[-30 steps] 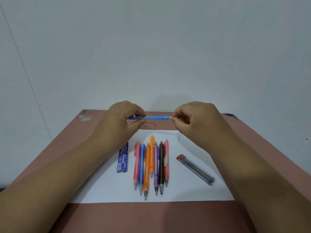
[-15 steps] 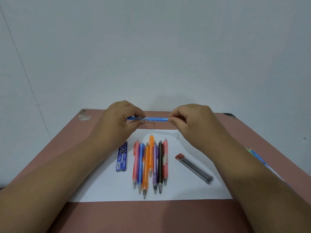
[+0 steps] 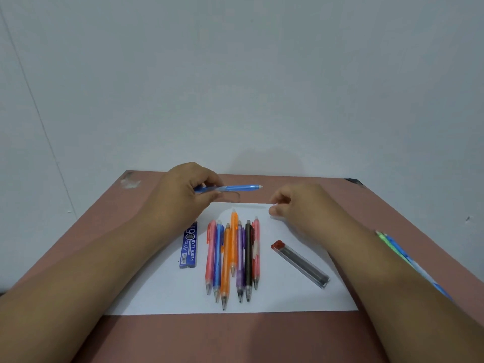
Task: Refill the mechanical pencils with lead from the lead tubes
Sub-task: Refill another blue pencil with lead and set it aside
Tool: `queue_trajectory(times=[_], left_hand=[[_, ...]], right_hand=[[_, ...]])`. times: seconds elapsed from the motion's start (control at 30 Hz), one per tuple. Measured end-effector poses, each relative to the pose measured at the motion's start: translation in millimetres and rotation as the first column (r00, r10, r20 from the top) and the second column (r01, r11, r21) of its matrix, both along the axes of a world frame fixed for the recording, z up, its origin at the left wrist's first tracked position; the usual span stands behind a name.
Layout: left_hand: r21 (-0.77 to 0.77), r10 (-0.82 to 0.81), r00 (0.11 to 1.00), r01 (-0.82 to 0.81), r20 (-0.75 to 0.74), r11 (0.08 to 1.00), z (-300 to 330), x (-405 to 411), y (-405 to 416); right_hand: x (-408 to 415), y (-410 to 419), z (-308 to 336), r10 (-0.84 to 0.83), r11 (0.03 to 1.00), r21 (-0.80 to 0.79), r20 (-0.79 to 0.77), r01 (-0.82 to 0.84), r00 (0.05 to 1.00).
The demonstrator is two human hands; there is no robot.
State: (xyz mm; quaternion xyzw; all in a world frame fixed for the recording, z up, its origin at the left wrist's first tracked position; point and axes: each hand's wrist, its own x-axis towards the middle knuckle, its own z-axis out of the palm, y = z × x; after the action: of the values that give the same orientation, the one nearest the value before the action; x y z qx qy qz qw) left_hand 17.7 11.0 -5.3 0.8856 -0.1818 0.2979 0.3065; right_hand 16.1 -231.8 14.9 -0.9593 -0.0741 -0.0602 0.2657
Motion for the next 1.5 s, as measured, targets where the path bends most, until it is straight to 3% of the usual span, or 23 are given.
queue_trajectory(times=[0.13,0.23,0.33,0.43,0.57,0.9,1.2,1.5], left_hand=[[-0.008,-0.002,1.000,0.002,-0.023,1.000,-1,1,2],[-0.005,-0.010,0.999,0.010,-0.043,1.000,0,0,1],[-0.011,-0.012,0.999,0.011,-0.053,1.000,1,0,1],[-0.015,-0.014,0.999,0.014,-0.052,1.000,0,0,2],[-0.020,-0.019,0.998,0.018,-0.055,1.000,1,-2,1],[-0.038,-0.014,0.999,0.012,-0.053,0.999,1,-2,0],[-0.031,-0.011,0.998,0.009,-0.060,0.999,2,-3,-1],[-0.025,-0.021,0.997,0.019,-0.073,1.000,2,-5,-3]], right_hand=[[-1,1,-2,0.003,0.999,-0.035,-0.020,-0.003,1.000],[-2,2,-1,-0.014,0.999,0.034,-0.005,0.015,1.000],[-2,3,4,-0.063,0.966,0.254,0.059,0.046,0.996],[-2,4,8,-0.098,0.834,0.550,0.064,0.047,0.993],[-2,7,9,-0.057,0.709,0.705,0.039,0.013,0.998],[-7,11,11,0.001,0.631,0.775,0.012,-0.010,1.000],[-6,11,8,-0.040,0.746,0.666,0.047,-0.002,0.998],[-7,13,8,-0.006,0.714,0.700,0.028,-0.016,1.000]])
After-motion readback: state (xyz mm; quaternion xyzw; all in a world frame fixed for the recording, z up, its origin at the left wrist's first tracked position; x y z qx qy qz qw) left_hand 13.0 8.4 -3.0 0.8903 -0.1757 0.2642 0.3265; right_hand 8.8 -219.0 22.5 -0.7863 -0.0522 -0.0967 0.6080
